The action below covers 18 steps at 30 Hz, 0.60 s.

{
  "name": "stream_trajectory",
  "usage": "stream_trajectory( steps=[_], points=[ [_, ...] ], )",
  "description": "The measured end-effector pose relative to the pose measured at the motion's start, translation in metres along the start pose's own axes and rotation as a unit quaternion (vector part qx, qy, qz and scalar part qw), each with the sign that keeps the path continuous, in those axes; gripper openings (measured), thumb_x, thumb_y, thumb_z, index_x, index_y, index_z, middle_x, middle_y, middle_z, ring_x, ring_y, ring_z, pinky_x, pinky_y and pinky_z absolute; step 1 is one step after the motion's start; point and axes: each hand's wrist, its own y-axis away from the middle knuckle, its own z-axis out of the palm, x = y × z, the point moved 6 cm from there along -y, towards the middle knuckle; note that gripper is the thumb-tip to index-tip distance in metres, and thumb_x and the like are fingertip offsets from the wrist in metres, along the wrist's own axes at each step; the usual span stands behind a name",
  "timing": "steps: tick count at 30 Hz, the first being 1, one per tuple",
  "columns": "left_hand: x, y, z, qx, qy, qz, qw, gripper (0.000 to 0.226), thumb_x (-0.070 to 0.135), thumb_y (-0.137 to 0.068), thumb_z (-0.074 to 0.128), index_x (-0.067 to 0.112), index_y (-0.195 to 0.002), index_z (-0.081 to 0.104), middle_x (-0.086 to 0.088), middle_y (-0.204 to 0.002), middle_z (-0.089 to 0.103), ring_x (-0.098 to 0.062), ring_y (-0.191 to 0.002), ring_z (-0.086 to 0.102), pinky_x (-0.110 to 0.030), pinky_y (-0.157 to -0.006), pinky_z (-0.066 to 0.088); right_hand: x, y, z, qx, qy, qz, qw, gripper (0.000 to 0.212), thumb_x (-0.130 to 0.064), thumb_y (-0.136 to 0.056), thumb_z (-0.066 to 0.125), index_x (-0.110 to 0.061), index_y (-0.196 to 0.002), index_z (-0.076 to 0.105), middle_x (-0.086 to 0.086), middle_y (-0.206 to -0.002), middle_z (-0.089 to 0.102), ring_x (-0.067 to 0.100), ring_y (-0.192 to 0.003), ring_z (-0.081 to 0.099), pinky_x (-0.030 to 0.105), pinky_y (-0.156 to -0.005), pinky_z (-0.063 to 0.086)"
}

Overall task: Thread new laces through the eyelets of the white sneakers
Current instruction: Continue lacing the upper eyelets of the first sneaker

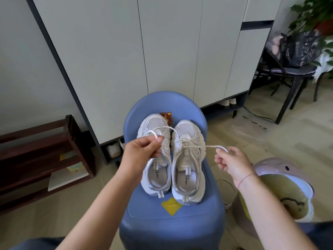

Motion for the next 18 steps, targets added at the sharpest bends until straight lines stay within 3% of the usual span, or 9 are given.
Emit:
stream_trajectory(
  steps=[1, 3, 6, 8, 9, 12, 14, 18],
  points=[
    [-0.003, -0.003, 0.005, -0.001, 0.001, -0.007, 1.000, 0.016, 0.007, -0.086, 0.066, -0.003, -0.075, 0.064, -0.005, -0.074, 0.062, -0.011, -0.067, 0.056, -0.018, -0.062, 0.051, 0.002, 0.002, 0.003, 0.014, -0.003, -0.013, 1.000, 0.058, -0.010, -0.090, 0.061, -0.002, -0.140, 0.033, 0.006, -0.077, 0.062, 0.014, -0.068, 0.058, 0.024, -0.063, 0.049],
    [-0.008, -0.008, 0.013, 0.003, 0.018, -0.022, 1.000, 0.015, 0.001, -0.086, 0.065, 0.000, -0.071, 0.064, -0.001, -0.086, 0.070, -0.010, -0.067, 0.061, -0.017, -0.064, 0.053, -0.001, 0.013, 0.010, 0.036, 0.002, -0.057, 0.998, 0.067, -0.011, -0.090, 0.061, -0.004, -0.144, 0.023, 0.003, -0.076, 0.063, 0.011, -0.068, 0.060, 0.019, -0.065, 0.052],
    [-0.014, -0.015, 0.018, 0.010, 0.023, -0.031, 0.999, 0.012, -0.001, -0.085, 0.066, 0.004, -0.074, 0.068, 0.005, -0.077, 0.072, -0.009, -0.064, 0.063, -0.018, -0.065, 0.054, -0.008, 0.029, 0.025, 0.054, 0.043, -0.131, 0.989, 0.037, -0.014, -0.089, 0.062, -0.003, -0.122, 0.050, 0.001, -0.072, 0.066, 0.013, -0.062, 0.065, 0.031, -0.069, 0.057],
    [-0.019, -0.019, 0.018, 0.024, 0.007, -0.031, 0.999, 0.008, 0.000, -0.085, 0.067, 0.003, -0.078, 0.069, 0.004, -0.070, 0.071, -0.009, -0.061, 0.063, -0.017, -0.064, 0.054, -0.005, 0.034, 0.044, 0.015, 0.057, -0.139, 0.989, 0.012, -0.016, -0.089, 0.062, -0.008, -0.096, 0.063, 0.003, -0.070, 0.069, 0.017, -0.062, 0.068, 0.041, -0.072, 0.058],
    [-0.020, -0.021, 0.017, 0.034, -0.002, -0.028, 0.999, 0.006, 0.000, -0.085, 0.068, 0.002, -0.079, 0.069, 0.003, -0.069, 0.070, -0.009, -0.059, 0.062, -0.017, -0.062, 0.054, -0.001, 0.036, 0.056, -0.013, 0.071, -0.136, 0.988, 0.009, -0.018, -0.089, 0.062, -0.010, -0.088, 0.065, 0.005, -0.070, 0.070, 0.019, -0.064, 0.069, 0.043, -0.071, 0.059],
    [-0.020, -0.024, 0.014, 0.063, -0.030, -0.016, 0.997, 0.010, 0.001, -0.084, 0.069, 0.006, -0.075, 0.070, 0.003, -0.069, 0.069, -0.007, -0.057, 0.059, -0.015, -0.059, 0.052, 0.009, 0.037, 0.090, -0.063, 0.204, -0.139, 0.967, 0.026, -0.032, -0.089, 0.059, -0.011, -0.076, 0.065, 0.002, -0.069, 0.069, 0.019, -0.068, 0.066, 0.034, -0.069, 0.055],
    [-0.020, -0.026, 0.011, 0.065, -0.054, -0.008, 0.996, 0.014, 0.003, -0.084, 0.070, 0.009, -0.071, 0.069, 0.003, -0.070, 0.069, -0.008, -0.059, 0.059, -0.016, -0.060, 0.051, 0.014, 0.036, 0.103, -0.050, 0.270, -0.136, 0.952, 0.035, -0.034, -0.092, 0.053, -0.006, -0.072, 0.060, 0.006, -0.068, 0.063, 0.024, -0.068, 0.058, 0.030, -0.060, 0.042],
    [-0.022, -0.029, 0.007, 0.056, -0.096, 0.008, 0.994, 0.020, 0.007, -0.084, 0.071, 0.016, -0.067, 0.067, 0.005, -0.074, 0.069, -0.007, -0.062, 0.059, -0.017, -0.062, 0.048, 0.026, 0.034, 0.113, -0.021, 0.236, -0.119, 0.964, 0.029, -0.032, -0.093, 0.051, -0.007, -0.080, 0.057, 0.005, -0.074, 0.062, 0.024, -0.072, 0.056, 0.030, -0.062, 0.039]
  ],
)
